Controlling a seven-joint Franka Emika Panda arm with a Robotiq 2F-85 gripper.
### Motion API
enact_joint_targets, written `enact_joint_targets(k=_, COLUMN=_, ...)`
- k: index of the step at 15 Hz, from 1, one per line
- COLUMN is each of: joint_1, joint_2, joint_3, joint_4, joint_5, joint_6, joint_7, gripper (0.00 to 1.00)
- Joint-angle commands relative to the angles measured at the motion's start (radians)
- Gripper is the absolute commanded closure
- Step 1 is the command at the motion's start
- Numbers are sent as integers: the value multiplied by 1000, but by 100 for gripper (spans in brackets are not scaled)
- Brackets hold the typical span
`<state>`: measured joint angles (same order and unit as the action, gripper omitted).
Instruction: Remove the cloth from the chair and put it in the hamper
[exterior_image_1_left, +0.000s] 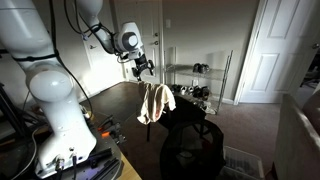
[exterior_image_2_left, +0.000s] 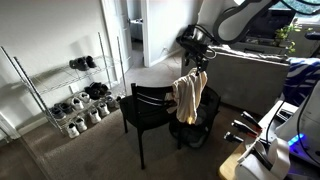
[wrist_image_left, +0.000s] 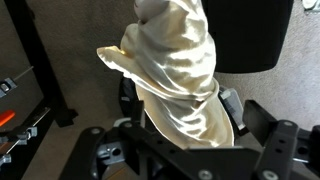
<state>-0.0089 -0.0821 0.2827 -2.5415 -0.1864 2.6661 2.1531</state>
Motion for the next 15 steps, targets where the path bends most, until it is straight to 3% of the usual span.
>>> enact_joint_targets(k=1, joint_1=40, joint_2=110, joint_3=-52, joint_4=100, joint_5=-39, joint_6=-75, joint_7=21, gripper=8)
enact_joint_targets(k=2, joint_1=54, joint_2=128, joint_3=-67, joint_4=117, joint_5=-43, joint_6=-92, joint_7=19, gripper=26)
enact_joint_targets(k=9, joint_1=131, joint_2=200, joint_3=-146, joint_4=196, joint_5=-25, joint_6=-144, joint_7=2, gripper=74)
enact_joint_targets(k=13, joint_1=155, joint_2=212, joint_3=-165, joint_4=208, joint_5=-22, joint_6=-145, joint_7=-9, gripper=98)
enact_joint_targets(k=15, joint_1=163, joint_2=216, joint_3=-171, joint_4=209, joint_5=-22, joint_6=-142, joint_7=-12, gripper=100)
